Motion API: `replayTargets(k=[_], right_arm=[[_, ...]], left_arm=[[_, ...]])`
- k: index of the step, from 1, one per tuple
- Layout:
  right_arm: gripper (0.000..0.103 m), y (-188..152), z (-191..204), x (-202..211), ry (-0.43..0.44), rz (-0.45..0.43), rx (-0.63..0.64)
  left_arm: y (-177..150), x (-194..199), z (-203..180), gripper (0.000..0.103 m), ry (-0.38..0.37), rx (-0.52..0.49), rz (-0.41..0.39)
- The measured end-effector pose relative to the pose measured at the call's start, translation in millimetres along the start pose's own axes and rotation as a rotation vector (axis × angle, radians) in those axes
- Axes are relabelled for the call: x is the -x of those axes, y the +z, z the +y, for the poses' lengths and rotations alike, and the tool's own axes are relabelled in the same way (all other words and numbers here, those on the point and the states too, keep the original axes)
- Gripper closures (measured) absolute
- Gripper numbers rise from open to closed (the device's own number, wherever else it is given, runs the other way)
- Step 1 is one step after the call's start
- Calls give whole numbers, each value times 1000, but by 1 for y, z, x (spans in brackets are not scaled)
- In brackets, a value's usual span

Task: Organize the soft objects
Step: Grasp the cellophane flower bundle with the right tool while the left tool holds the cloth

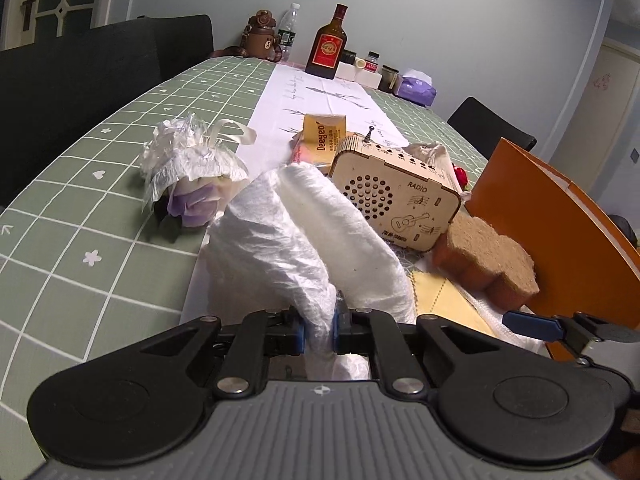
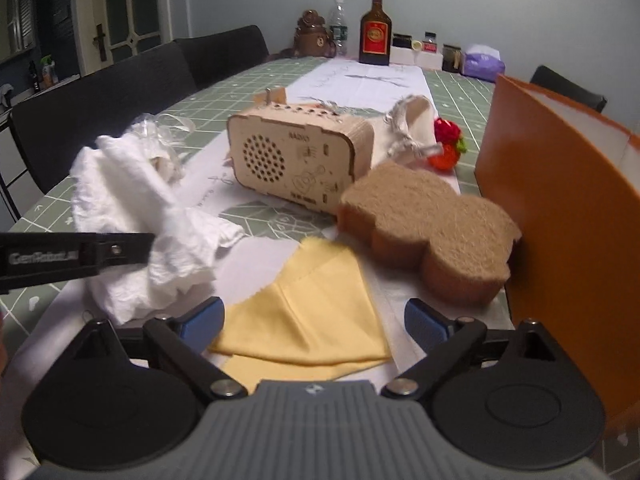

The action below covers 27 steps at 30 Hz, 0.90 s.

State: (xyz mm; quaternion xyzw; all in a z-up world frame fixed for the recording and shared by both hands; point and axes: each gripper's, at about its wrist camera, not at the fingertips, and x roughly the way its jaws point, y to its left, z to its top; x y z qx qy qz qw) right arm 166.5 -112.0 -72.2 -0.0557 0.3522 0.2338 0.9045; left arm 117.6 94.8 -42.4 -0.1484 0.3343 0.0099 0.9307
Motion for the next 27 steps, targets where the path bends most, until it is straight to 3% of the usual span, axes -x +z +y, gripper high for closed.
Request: replayTargets(k=[4,8,15,17,20,23,27], right_arm=[[16,-3,-1,2,-9,-3,5],[16,-2,5,11,-3,-26,31],[19,23,28,12,65,-78,88],[19,32,40,13,101,-109,108],[19,48,56,10,149,-145,133],[19,67,69,3,164,-184,154],[19,93,89,-19,245,-183,162]], left_arm=[[-1,1,2,90,-6,-3,2],[-3,5,2,90,-10,-5,-5],[2,36,16,91,51,40,-94],[5,50,21,91,86,60,-136],[8,61,28,91,201,80,-173],[10,57,33,91,287,85,-161],[10,44,39,91,322,121,-129]])
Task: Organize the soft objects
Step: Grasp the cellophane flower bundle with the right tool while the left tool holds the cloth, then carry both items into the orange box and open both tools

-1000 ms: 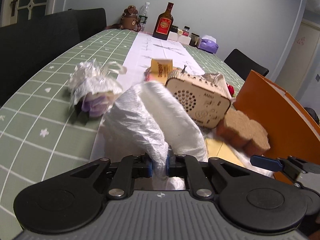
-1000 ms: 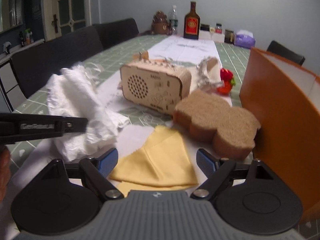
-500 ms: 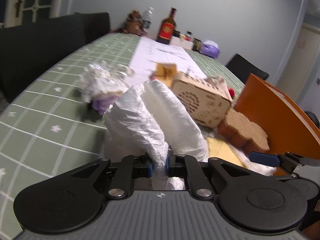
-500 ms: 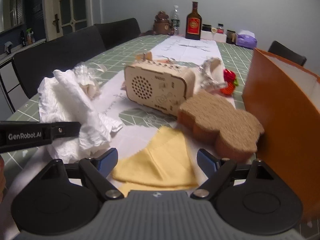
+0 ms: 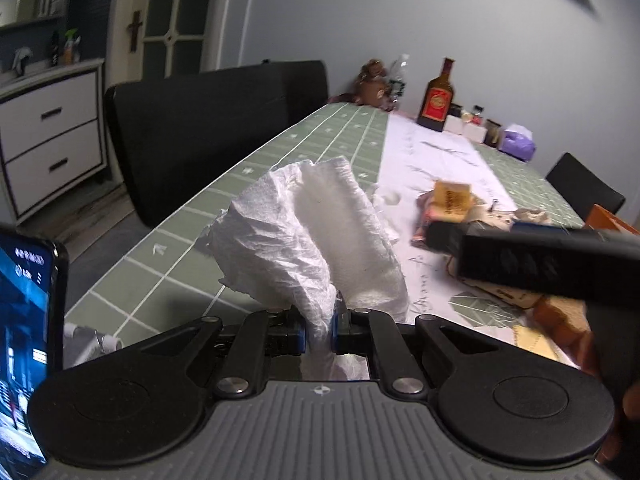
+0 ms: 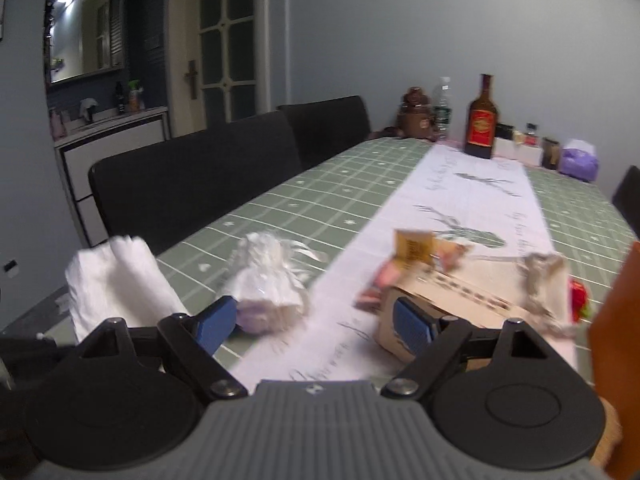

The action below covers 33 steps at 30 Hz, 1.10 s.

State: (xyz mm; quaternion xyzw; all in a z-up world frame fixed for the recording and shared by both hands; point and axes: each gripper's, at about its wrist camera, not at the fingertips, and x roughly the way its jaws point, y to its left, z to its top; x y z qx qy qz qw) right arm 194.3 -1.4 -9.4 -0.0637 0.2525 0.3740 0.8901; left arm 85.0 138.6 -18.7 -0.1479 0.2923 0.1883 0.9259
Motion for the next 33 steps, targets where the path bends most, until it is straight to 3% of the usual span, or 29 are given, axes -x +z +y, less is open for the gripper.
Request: replayTargets(k=[9,15,22,25,33], right_arm=[[19,14,21,-77,73,62,35],[19,10,22,-103,102,114,27],[48,5,21,-110,129,154,-7],[56,5,23,-108,120,155,8],[61,11,27,-81,101,105,45]], left_arm=[[3,-16,7,91,43,49,45],[3,-23,7,90,55,56,70],[4,-25,5,90,65,48,78],[4,-26,4,90,71,42,80],[4,-19,-1,90,79,19,62]])
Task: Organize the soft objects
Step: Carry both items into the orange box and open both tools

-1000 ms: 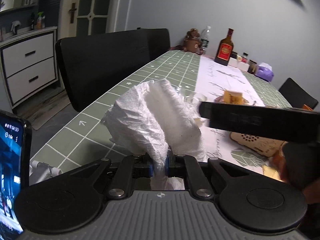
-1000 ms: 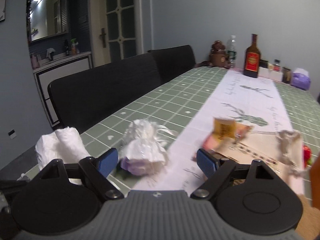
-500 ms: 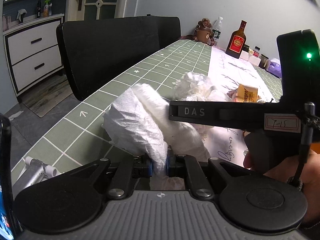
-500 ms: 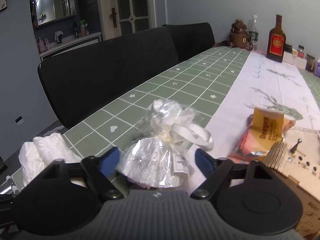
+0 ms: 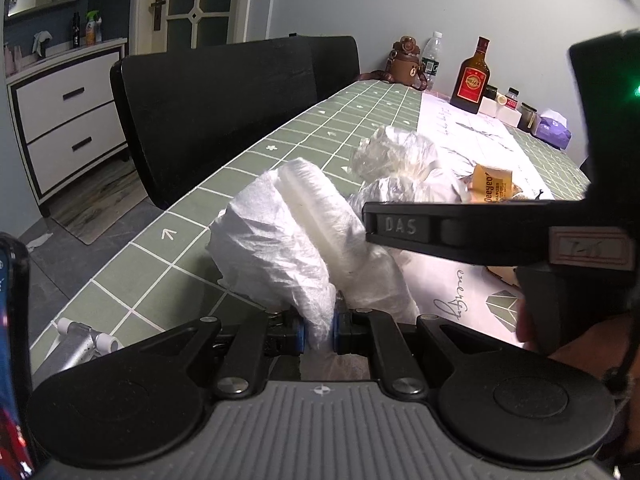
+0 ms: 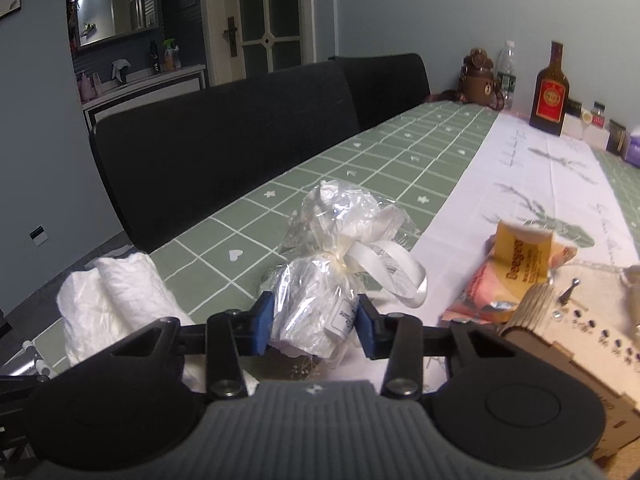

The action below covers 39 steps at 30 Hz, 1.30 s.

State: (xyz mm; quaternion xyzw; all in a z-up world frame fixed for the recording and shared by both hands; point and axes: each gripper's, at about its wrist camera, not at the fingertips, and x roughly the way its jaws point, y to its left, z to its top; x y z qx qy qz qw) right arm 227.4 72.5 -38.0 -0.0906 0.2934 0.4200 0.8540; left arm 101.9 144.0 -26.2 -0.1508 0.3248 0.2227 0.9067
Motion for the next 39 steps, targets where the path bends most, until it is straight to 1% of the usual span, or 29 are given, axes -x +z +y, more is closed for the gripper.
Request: replayTargets(k=[6,12,16,23,27,31,35,39], right_arm=[[61,4,-1,40,-30,-71,20],[61,7,-10,95,-67,-147,13],[61,3,-17,131,-115,-187,7],[61,-9,-36,194,-183,-254,-45],[61,-16,-48,225,-219,-276,-74],[61,-24,-60,256,-289,-285,-69],[61,-33,-78,279,-364,-270,-73],[61,-44,-103,291,-436,-230,-80]], left_arm=[[0,18,-6,91,-22,-22,-45],[2,42,-21,92,-55,-71,-106],[4,59,-33,92,-81,-102,-150],[10,88,-58,92,-138,-156,-233],[13,103,-78,92,-189,-191,-278],[17,111,-101,92,-258,-233,-306],[22,118,-132,92,-355,-298,-315],[29,120,-168,92,-464,-370,-313]])
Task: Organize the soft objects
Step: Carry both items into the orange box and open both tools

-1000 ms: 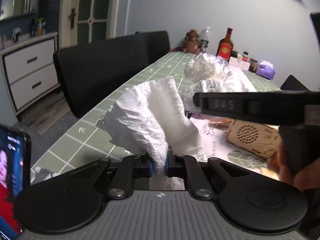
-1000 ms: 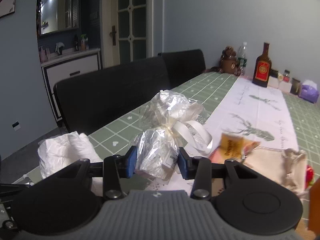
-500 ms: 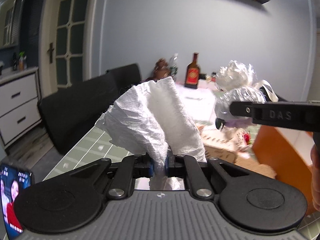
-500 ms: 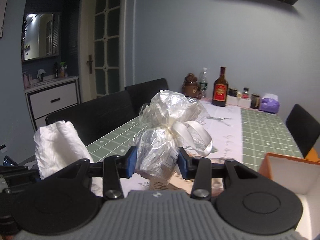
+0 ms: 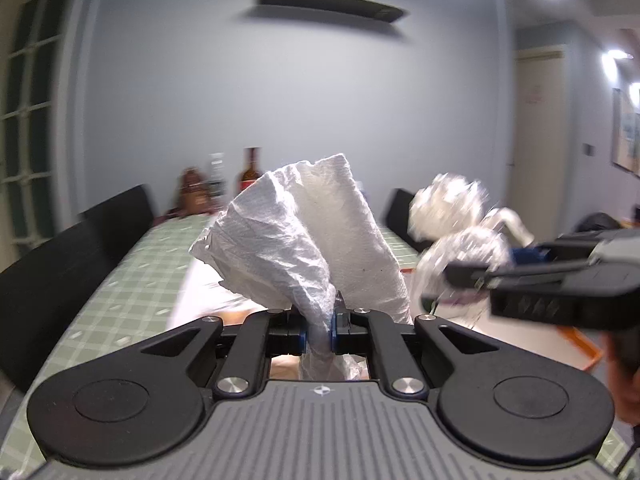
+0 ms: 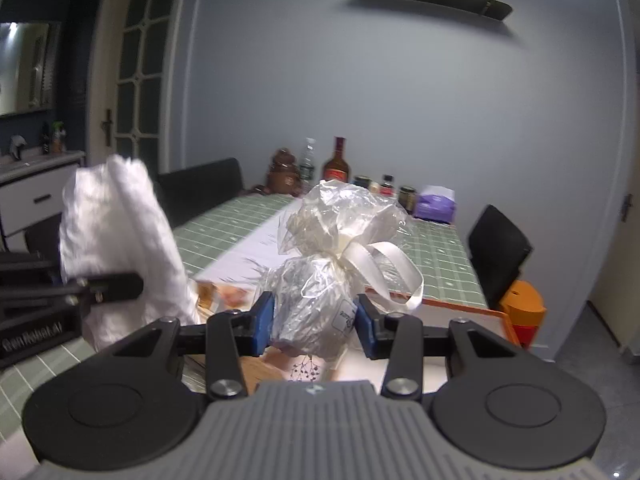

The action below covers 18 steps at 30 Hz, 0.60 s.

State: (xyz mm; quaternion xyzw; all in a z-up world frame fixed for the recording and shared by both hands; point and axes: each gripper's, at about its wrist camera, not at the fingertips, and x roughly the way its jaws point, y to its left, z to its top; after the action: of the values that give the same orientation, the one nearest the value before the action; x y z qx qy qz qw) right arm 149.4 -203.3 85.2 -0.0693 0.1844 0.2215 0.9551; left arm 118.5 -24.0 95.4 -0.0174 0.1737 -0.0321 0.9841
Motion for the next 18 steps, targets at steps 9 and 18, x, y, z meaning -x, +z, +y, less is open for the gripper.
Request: replayTargets(k=[9,18], right_arm=[[61,-25,-61,-18,-99,150,42],[60,-53,-101,-61,-146,328,91]], left_arm=[[17,-67,-56,92,-196,-116,107],[-14,-114,-126,92,-255,-316,270]])
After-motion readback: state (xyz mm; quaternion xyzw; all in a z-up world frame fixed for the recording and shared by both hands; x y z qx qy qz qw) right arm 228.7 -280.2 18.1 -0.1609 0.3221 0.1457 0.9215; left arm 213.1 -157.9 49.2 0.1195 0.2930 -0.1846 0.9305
